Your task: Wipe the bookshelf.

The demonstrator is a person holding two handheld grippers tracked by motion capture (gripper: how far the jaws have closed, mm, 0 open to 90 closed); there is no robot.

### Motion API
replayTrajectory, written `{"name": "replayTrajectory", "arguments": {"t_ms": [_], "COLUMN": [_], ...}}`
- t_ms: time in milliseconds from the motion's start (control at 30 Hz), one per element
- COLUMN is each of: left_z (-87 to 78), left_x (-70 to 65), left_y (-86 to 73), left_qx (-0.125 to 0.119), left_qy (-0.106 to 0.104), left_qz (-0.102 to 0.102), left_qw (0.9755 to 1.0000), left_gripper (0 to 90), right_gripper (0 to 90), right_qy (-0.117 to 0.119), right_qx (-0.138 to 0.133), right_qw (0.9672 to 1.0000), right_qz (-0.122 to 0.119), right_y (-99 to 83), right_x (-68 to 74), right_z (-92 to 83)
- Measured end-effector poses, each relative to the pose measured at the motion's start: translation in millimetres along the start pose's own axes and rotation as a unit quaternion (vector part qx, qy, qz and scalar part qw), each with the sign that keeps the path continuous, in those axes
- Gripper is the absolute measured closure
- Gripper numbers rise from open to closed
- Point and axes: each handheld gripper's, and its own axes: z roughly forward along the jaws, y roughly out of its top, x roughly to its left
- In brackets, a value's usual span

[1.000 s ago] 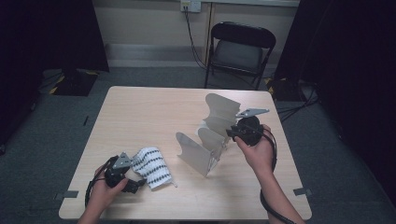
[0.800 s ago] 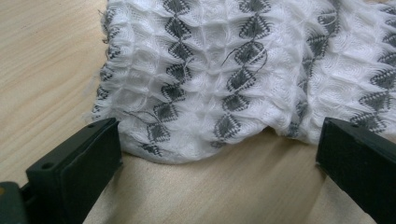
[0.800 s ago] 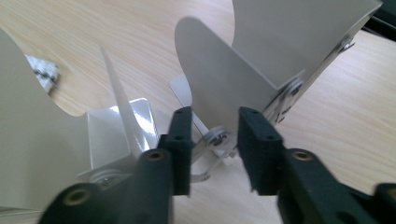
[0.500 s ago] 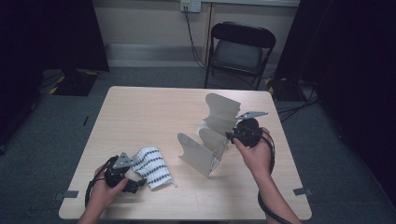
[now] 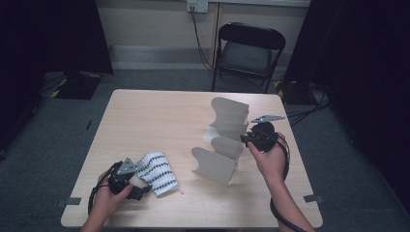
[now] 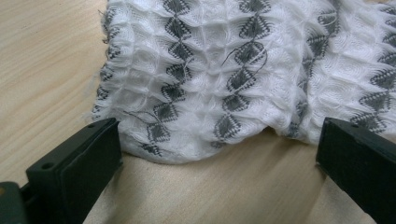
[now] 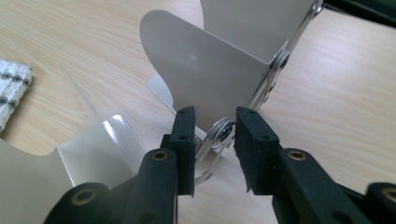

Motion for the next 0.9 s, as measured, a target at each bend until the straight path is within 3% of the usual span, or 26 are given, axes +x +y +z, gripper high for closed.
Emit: {"name": "replayTrajectory", "arguments": {"t_ms": [267,633,900], "left_z": [-0.1,-0.1,0.0], "left_x": [0.2,0.3,0.4], "left_y": [0.0,0.1,0.2], "left_qx": [0.001,0.001,0.002], "left_qy": [0.0,0.0,-0.001], "left_qz": [0.001,0.001,0.002], "left_qw": [1.0,1.0,1.0], "left_gripper": [0.0,0.0,0.0], "right_gripper": [68.4,86.4,87.6], "right_qy": [0.002,0.009,0.007], "right_qx": [0.007,-0.005,-0.004], "right_qw": [0.9999,0.999,0.9992], "right_qz": [0.012,0.045,0.039], "right_y": [-1.7,-0.8,4.2], "right_x": [0.6,-5.9,-6.7], "right_z": [6.1,6.1,6.8]}}
